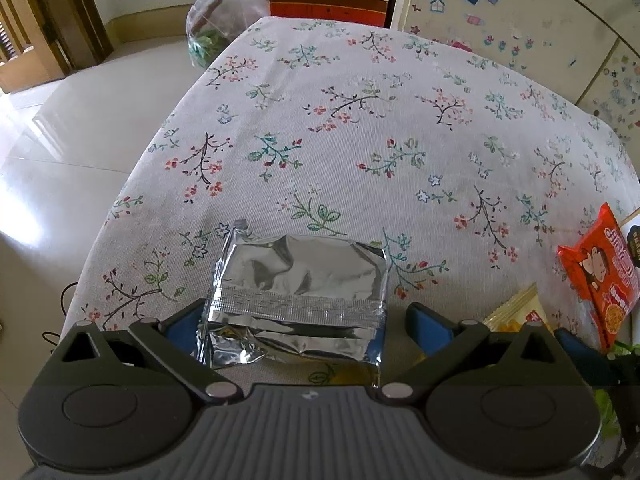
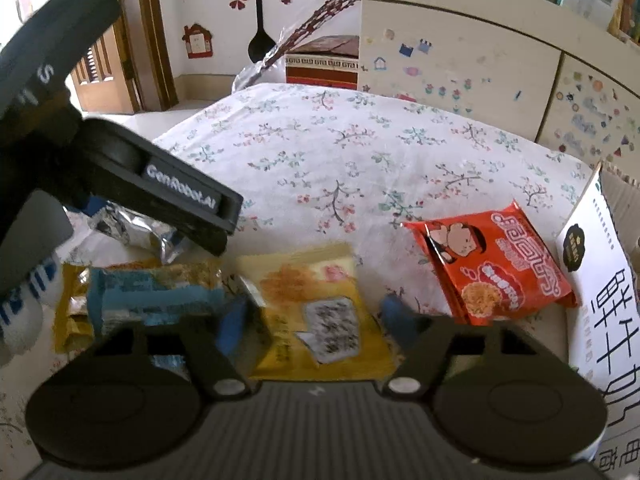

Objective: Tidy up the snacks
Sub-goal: 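Grasp the yellow waffle bag with the right gripper while the left holds the foil packet, then carry both packets into the cardboard box and open both grippers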

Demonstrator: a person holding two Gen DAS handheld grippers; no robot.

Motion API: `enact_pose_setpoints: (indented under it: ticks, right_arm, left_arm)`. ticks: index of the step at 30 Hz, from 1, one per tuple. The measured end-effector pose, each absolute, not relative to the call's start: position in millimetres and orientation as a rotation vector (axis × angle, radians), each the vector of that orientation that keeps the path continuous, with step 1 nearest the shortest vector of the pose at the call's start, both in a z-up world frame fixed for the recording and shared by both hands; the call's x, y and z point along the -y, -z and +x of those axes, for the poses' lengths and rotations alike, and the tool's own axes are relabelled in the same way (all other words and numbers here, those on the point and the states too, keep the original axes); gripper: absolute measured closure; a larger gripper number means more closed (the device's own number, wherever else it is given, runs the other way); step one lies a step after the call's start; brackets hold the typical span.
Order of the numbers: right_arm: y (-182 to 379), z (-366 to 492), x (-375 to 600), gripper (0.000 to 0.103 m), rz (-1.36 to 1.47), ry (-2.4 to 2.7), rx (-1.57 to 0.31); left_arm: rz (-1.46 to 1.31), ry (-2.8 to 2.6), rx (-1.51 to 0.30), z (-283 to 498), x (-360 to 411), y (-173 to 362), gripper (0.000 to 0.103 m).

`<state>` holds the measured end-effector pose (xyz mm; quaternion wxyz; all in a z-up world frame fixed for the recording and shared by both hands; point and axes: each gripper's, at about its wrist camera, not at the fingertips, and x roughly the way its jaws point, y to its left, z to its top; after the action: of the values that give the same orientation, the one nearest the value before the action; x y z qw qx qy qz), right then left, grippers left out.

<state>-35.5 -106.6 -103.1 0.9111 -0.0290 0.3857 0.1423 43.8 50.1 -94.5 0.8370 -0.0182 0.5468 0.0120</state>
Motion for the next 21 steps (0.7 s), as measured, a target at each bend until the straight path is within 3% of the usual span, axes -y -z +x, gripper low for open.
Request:
enact_pose_setpoints:
  ticks: [4, 21]
  right_arm:
    - [100.5, -35.7, 113.4, 0.045, 0.006, -0.296, -0.81]
    - [22.0, -59.2, 162.9, 0.045, 0.177, -0.268, -0.693]
  left_arm:
    - [-0.034, 0.004, -1.135, 41.9, -47.3, 86.8, 0.019]
    - [-0.149, 0.077, -1.026, 32.9, -43.9, 44.1, 0.021]
